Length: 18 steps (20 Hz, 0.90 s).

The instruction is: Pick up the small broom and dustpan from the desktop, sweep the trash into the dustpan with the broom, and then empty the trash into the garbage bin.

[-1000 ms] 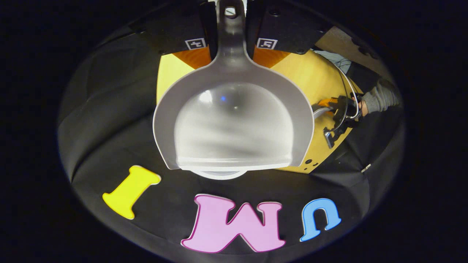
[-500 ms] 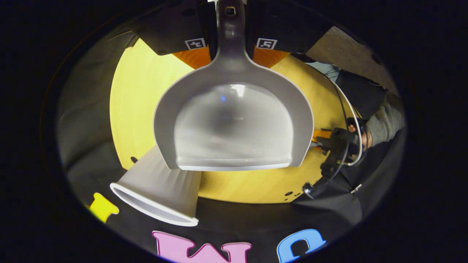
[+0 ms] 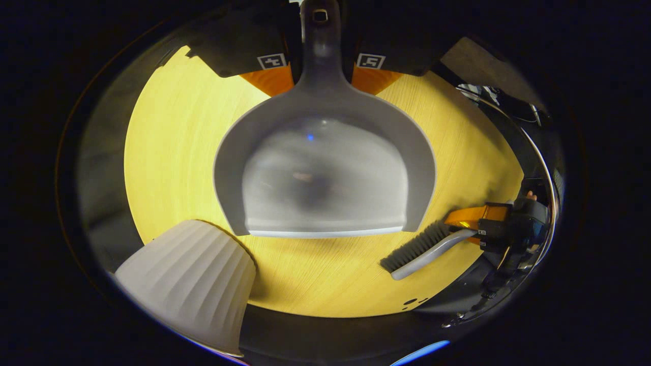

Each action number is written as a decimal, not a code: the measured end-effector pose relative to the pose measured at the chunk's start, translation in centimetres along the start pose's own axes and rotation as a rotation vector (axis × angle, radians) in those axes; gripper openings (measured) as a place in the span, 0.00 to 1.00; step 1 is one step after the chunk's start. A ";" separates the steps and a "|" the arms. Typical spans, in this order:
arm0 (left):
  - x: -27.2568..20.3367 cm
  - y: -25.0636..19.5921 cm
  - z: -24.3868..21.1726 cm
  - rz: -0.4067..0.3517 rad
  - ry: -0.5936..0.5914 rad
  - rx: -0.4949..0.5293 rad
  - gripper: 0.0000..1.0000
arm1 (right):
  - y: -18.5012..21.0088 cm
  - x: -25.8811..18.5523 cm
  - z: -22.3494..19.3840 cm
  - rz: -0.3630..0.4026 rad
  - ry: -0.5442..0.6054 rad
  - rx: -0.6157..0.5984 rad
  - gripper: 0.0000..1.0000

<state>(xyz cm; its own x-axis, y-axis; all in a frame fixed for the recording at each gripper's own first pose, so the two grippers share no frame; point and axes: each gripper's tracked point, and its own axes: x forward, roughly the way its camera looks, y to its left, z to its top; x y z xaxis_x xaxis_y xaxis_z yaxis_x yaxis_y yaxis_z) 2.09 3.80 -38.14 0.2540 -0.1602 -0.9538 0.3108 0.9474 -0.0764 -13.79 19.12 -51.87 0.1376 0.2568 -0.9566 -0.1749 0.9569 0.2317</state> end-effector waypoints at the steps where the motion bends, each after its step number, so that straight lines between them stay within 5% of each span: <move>1: 0.0 0.0 -0.1 0.003 0.001 0.000 0.28 | 0.2 0.4 0.0 -0.002 0.009 -0.005 0.35; 7: -0.1 0.2 0.6 0.019 -0.007 0.006 0.31 | 0.3 2.2 -0.3 -0.031 0.054 -0.038 0.36; 10: -1.1 -0.6 1.4 0.026 -0.023 0.030 0.60 | 1.2 2.1 0.0 -0.007 0.028 -0.034 0.34; 11: -1.6 -1.0 1.1 0.028 -0.026 0.032 0.73 | 1.3 1.9 0.2 0.001 0.016 -0.025 0.46; 12: -2.0 -1.2 1.1 0.031 -0.026 0.035 0.84 | 1.3 1.7 0.2 0.004 0.014 -0.013 0.39; 14: -2.3 -1.2 1.1 0.033 -0.029 0.040 0.90 | 1.4 1.3 0.3 0.017 0.012 0.004 0.53; 16: -2.8 -1.3 1.2 0.037 -0.038 0.036 0.93 | 1.4 0.6 0.3 0.024 0.000 0.010 0.46; 18: -3.4 -1.2 1.2 0.046 -0.047 0.032 0.94 | 1.4 -0.1 0.1 0.026 -0.009 0.011 0.54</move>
<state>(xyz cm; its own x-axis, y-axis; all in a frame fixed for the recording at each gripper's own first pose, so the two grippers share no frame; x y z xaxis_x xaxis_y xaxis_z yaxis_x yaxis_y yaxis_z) 1.91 2.85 -34.45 0.3110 -0.1305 -0.9414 0.3267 0.9448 -0.0231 -13.93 20.47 -51.37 0.1423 0.2832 -0.9484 -0.1682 0.9512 0.2588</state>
